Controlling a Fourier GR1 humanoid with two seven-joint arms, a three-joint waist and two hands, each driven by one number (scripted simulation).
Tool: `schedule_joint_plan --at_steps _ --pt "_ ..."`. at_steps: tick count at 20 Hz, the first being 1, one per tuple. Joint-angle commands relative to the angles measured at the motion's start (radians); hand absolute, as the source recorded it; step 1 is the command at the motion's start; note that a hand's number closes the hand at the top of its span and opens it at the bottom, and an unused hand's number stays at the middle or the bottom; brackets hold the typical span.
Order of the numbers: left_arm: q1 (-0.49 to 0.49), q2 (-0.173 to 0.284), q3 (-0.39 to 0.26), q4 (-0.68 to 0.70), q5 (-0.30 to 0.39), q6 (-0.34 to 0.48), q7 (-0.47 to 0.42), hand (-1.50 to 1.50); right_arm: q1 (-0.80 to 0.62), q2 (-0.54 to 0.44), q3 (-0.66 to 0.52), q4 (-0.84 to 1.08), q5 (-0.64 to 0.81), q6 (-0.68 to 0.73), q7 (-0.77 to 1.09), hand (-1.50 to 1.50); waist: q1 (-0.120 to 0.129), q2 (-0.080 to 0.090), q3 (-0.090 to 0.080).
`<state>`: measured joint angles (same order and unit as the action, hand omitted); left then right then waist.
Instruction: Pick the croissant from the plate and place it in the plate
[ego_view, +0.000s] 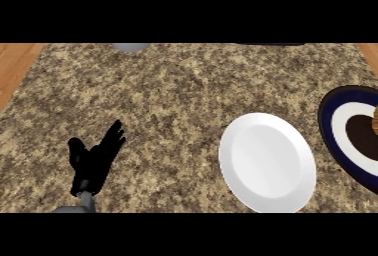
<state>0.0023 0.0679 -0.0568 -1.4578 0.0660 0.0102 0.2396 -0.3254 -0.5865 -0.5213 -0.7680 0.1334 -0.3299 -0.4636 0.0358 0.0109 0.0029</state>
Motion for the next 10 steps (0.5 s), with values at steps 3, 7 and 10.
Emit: schedule_joint_plan --at_steps 3,7,10 --pt "-0.022 0.007 0.021 0.048 0.017 -0.022 -0.018 0.0 -0.151 -0.095 0.06 0.296 0.062 0.143 -0.031 -1.5 0.013 0.006 0.002" --pt "-0.024 -0.011 0.004 0.057 0.003 -0.013 -0.03 0.0 -0.231 -0.044 0.019 0.371 0.012 0.183 -0.17 -1.5 0.012 0.008 0.003" --pt "-0.029 -0.056 -0.038 0.031 -0.053 0.058 -0.001 0.0 -0.23 -0.08 -0.054 0.394 -0.064 0.276 -0.272 -1.5 0.0 0.006 0.004"
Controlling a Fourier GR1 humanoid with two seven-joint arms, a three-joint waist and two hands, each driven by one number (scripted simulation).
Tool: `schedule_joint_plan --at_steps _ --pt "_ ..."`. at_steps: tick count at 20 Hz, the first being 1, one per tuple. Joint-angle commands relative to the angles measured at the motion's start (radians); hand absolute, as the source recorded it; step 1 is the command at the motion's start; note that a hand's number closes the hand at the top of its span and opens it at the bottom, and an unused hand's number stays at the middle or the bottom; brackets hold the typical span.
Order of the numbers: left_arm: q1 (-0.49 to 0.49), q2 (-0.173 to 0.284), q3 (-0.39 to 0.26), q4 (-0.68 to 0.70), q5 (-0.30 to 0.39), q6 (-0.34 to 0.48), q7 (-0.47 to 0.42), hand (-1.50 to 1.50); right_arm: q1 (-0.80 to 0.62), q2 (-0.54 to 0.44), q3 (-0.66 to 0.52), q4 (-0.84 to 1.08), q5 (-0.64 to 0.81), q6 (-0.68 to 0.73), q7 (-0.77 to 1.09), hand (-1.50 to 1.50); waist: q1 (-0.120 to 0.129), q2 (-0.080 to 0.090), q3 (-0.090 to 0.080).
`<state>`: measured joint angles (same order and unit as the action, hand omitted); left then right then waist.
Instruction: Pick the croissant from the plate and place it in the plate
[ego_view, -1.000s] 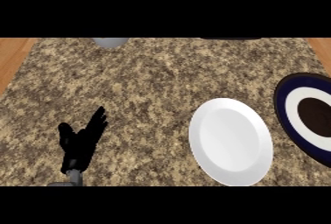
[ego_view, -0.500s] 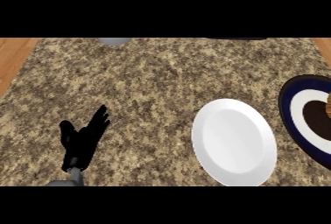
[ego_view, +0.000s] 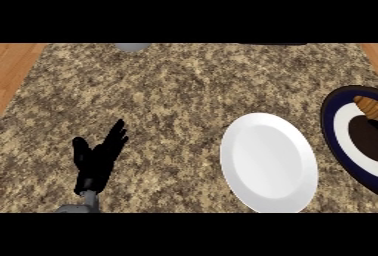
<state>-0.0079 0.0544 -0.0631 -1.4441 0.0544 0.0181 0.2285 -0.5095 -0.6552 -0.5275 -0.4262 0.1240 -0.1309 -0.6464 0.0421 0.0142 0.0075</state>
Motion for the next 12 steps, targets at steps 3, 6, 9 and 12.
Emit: schedule_joint_plan --at_steps 3,6,9,12 --pt "0.003 0.012 0.015 0.005 0.017 -0.012 0.03 0.0 -0.038 0.017 -0.135 0.086 -0.141 0.095 -0.166 -1.5 -0.007 0.0 -0.001" --pt "-0.013 0.045 0.058 0.032 0.044 -0.043 0.007 0.0 -0.028 -0.056 -0.183 0.143 -0.191 0.195 -0.144 -1.5 -0.018 -0.001 -0.003" --pt "-0.02 0.039 0.051 0.043 0.024 -0.032 -0.019 0.0 0.017 -0.111 -0.202 0.193 -0.212 0.301 -0.149 -1.5 -0.023 -0.002 -0.003" --pt "-0.004 -0.003 0.009 0.044 -0.012 0.006 -0.007 0.0 0.073 -0.123 -0.205 0.219 -0.224 0.441 -0.187 -1.5 -0.024 -0.002 -0.002"
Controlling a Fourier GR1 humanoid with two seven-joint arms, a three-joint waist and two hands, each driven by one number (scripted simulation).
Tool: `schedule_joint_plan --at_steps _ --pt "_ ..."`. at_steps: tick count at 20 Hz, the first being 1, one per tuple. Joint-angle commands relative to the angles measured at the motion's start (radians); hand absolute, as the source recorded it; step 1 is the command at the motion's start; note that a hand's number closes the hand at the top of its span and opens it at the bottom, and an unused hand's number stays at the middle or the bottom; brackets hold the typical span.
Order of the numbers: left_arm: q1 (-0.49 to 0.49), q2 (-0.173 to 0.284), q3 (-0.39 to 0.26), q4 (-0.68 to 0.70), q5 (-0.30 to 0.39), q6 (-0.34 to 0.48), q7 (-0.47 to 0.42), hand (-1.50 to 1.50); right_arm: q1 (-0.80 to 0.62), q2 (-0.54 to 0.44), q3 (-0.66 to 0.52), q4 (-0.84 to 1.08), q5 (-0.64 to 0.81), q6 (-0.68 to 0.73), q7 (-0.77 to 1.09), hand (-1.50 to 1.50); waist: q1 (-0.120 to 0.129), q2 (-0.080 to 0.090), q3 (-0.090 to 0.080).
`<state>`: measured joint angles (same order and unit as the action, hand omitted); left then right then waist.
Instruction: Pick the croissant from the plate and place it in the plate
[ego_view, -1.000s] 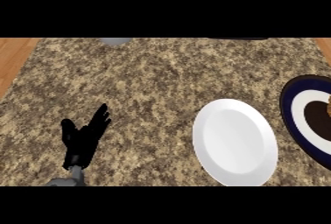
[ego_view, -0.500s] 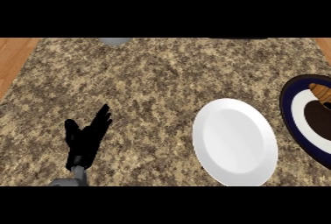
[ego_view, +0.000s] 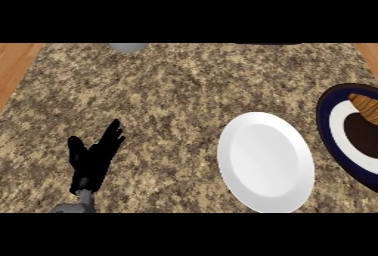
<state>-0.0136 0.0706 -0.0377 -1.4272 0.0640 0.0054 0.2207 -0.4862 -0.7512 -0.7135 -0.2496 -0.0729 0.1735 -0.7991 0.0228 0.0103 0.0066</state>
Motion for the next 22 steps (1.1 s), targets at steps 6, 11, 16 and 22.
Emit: schedule_joint_plan --at_steps 6,11,16,22 --pt "0.026 0.009 0.019 0.017 0.009 -0.009 -0.012 0.0 0.192 -0.074 0.02 0.028 -0.008 0.378 -0.111 -1.5 -0.015 -0.004 -0.002" --pt "0.017 -0.015 0.007 -0.007 0.006 0.013 0.016 0.0 0.316 -0.087 0.041 -0.023 0.003 0.447 -0.209 -1.5 -0.027 -0.008 -0.002" --pt "0.077 0.0 0.0 -0.014 -0.009 0.002 -0.013 0.0 0.381 -0.061 0.077 -0.044 0.036 0.385 -0.275 -1.5 -0.019 -0.008 -0.001" --pt "0.091 -0.015 -0.01 -0.046 -0.003 0.004 -0.009 0.0 0.45 -0.013 0.091 -0.048 0.043 0.312 -0.342 -1.5 -0.019 -0.01 -0.001"
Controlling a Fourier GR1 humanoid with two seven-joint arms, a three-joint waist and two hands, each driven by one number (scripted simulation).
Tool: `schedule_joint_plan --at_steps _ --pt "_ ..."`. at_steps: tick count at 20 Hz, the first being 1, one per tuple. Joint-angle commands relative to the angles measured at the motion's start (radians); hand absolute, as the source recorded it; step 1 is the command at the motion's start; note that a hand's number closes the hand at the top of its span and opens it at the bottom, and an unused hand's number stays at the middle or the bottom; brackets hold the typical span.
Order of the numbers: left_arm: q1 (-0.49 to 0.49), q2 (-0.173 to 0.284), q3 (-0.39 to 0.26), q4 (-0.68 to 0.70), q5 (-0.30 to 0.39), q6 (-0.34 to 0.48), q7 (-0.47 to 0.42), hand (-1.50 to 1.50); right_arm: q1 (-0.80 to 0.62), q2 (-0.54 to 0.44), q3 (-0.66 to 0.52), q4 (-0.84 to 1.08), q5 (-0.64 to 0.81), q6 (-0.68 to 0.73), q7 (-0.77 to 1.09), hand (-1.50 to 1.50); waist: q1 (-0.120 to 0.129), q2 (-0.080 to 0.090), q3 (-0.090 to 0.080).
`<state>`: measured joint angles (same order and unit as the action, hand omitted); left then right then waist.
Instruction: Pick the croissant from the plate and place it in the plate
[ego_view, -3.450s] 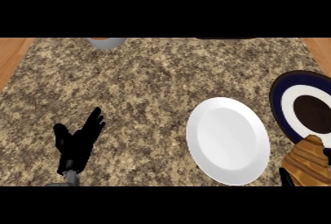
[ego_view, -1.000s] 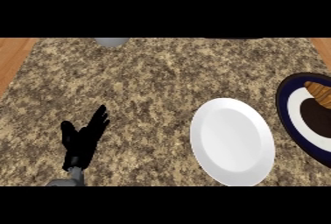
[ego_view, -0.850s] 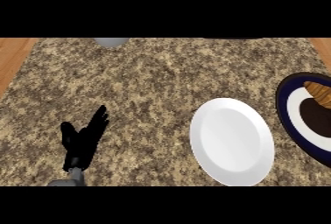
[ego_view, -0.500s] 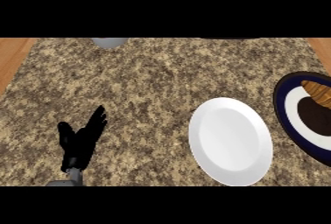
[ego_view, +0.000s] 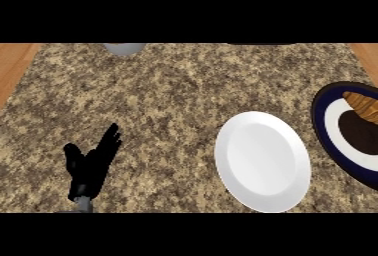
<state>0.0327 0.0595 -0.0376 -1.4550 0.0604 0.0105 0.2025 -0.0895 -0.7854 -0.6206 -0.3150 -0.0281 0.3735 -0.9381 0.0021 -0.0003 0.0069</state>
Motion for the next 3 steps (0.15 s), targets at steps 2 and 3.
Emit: schedule_joint_plan --at_steps 2,3 --pt "0.014 -0.039 -0.027 0.023 -0.04 0.047 -0.008 0.0 0.072 0.021 0.016 -0.008 0.007 0.131 -0.214 -1.5 -0.008 0.001 -0.001" --pt "0.013 -0.021 -0.009 0.04 -0.022 0.022 -0.02 0.0 0.086 0.016 0.011 -0.005 -0.001 0.146 -0.215 -1.5 -0.009 0.002 -0.001"
